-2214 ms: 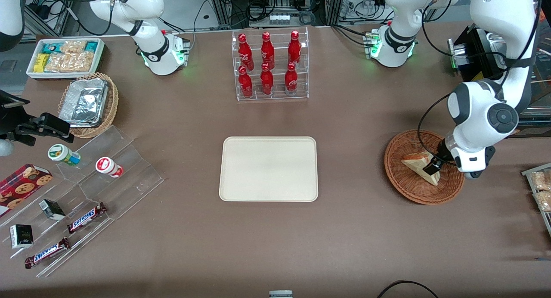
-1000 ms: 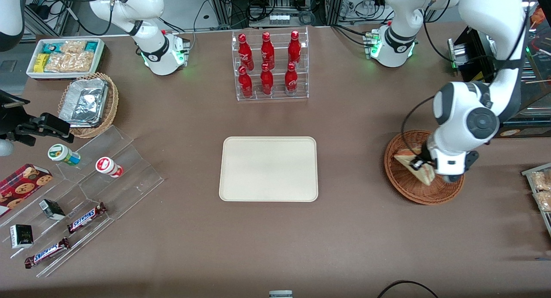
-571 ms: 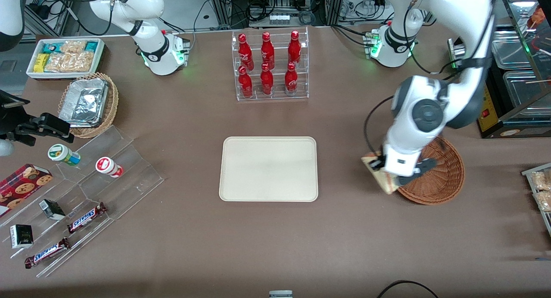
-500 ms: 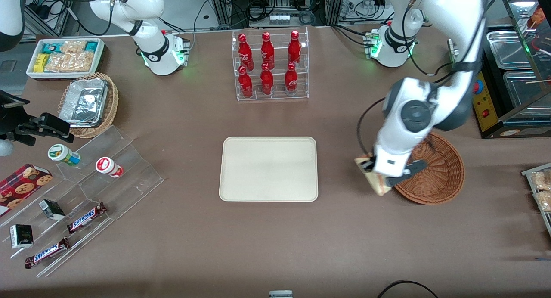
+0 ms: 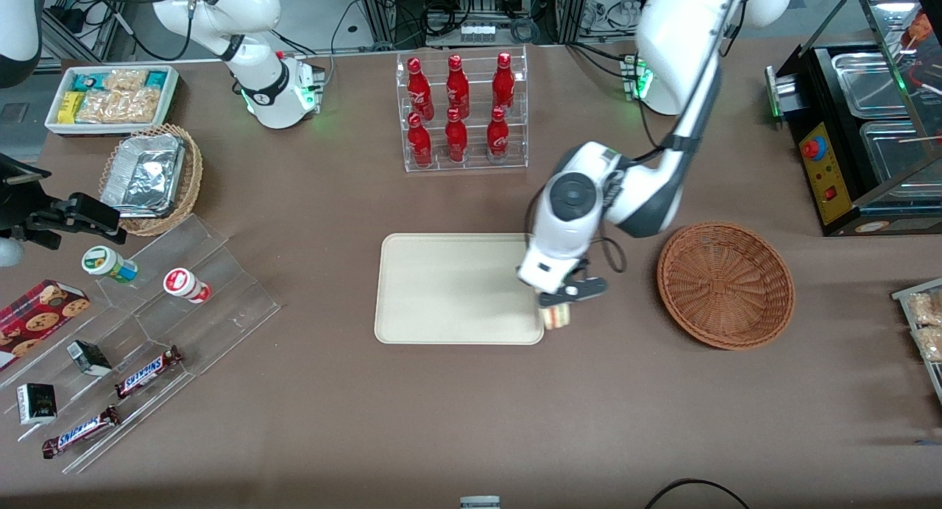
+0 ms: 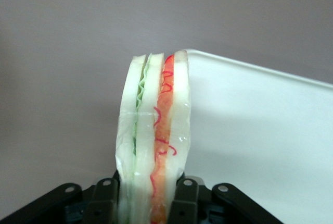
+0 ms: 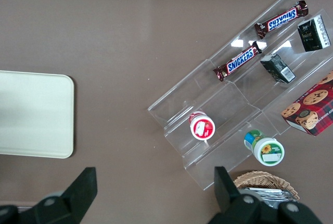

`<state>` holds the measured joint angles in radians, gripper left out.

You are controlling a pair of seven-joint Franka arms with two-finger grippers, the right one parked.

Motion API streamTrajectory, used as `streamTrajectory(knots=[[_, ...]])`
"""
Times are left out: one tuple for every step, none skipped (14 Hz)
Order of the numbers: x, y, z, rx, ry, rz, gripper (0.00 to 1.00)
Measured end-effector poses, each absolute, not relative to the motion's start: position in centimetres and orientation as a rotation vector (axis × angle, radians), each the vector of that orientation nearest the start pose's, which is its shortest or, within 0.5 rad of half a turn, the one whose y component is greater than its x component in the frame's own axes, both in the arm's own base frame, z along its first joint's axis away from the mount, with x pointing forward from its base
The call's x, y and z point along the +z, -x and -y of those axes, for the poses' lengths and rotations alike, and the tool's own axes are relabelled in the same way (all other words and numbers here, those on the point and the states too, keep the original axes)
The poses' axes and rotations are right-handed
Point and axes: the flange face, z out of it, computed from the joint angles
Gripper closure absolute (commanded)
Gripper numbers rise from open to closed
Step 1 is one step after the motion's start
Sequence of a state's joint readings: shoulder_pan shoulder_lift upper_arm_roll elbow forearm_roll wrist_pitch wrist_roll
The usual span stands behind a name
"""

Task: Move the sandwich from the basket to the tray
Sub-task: 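Lift the sandwich and carry it with the left gripper over the tray, then lower the sandwich onto the tray and open the left gripper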

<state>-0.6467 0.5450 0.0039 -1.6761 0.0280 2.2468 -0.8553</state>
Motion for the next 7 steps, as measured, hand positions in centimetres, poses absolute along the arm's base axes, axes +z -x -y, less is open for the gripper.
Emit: streamTrajectory(knots=[[28.1,-53.8,42.4,-0.051,3.127,0.265,0.63],[27.3,-53.2,43.7,-0.045,3.126,0.233,0.63],[26.8,-52.9,44.4,-0.046,3.129,0.217,0.65],[26.5,-52.8,44.9,-0.061,3.139,0.205,0.65],[26.2,-52.6,45.3,-0.076,3.149,0.183,0.64],[25.8,-52.3,45.8,-0.082,3.155,0.147,0.64],[25.2,-52.0,46.2,-0.079,3.155,0.112,0.64]])
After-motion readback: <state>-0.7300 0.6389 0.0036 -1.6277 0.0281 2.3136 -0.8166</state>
